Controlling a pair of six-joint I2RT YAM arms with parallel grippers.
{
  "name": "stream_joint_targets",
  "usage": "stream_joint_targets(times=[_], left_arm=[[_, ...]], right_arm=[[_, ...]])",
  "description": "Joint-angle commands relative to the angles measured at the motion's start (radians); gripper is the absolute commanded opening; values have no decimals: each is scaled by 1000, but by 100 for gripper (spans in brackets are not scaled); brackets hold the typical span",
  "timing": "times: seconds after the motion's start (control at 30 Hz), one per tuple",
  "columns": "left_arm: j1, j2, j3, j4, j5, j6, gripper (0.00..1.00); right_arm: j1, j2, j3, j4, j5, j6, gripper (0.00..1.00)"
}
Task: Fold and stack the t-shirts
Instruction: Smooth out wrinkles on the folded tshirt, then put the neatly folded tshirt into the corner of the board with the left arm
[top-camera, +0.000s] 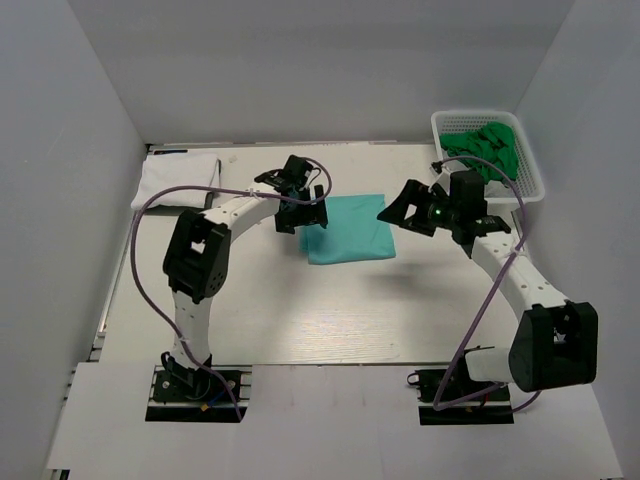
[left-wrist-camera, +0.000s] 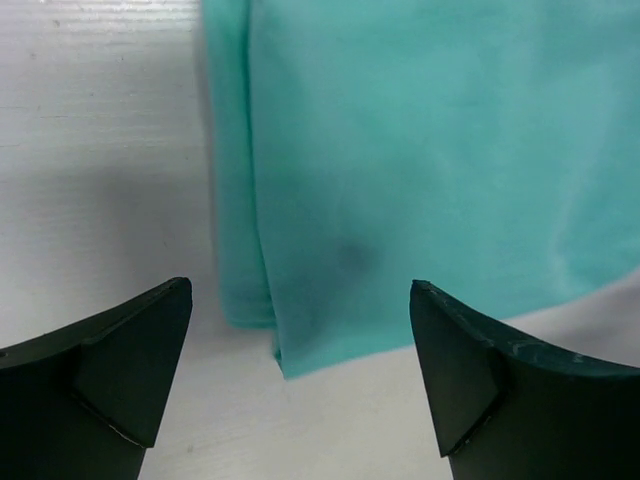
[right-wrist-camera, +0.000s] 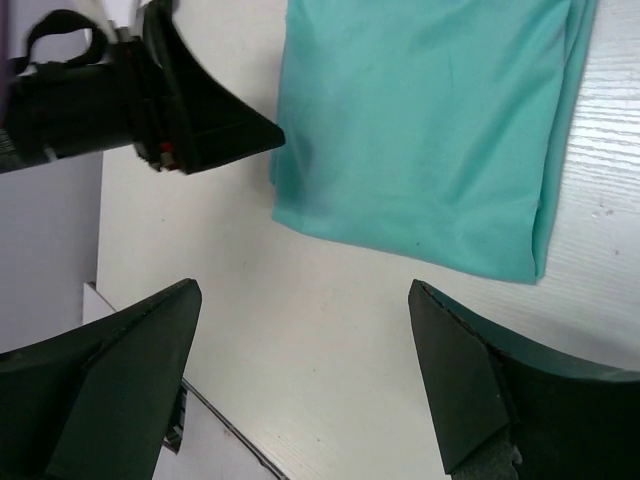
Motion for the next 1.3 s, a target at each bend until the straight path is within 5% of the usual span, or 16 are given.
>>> stream_joint_targets(times=[0.0, 0.33, 0.47, 0.73, 0.87, 1.03, 1.27], left_arm=[[3, 49, 38, 5, -5, -30, 100], [3, 165, 47, 103, -7, -40, 100], [-20, 203, 56, 88, -7, -30, 91], [-20, 249, 35, 99, 2, -8, 60], [-20, 364, 208, -59, -46, 43, 37], [-20, 367, 176, -75, -73, 63, 4], [-20, 217, 179, -58, -181, 190, 0]], right_arm=[[1, -51, -2, -78, 44, -51, 90], [-2, -92, -1, -136, 61, -79, 90], [-4, -94, 7, -157, 76, -85, 90], [-5, -120, 25, -177, 139, -83, 90], [-8, -127, 77, -243, 270, -131, 90], [-13, -169, 100, -282, 363, -136, 90], [-24, -192, 90, -297, 371, -134, 90]])
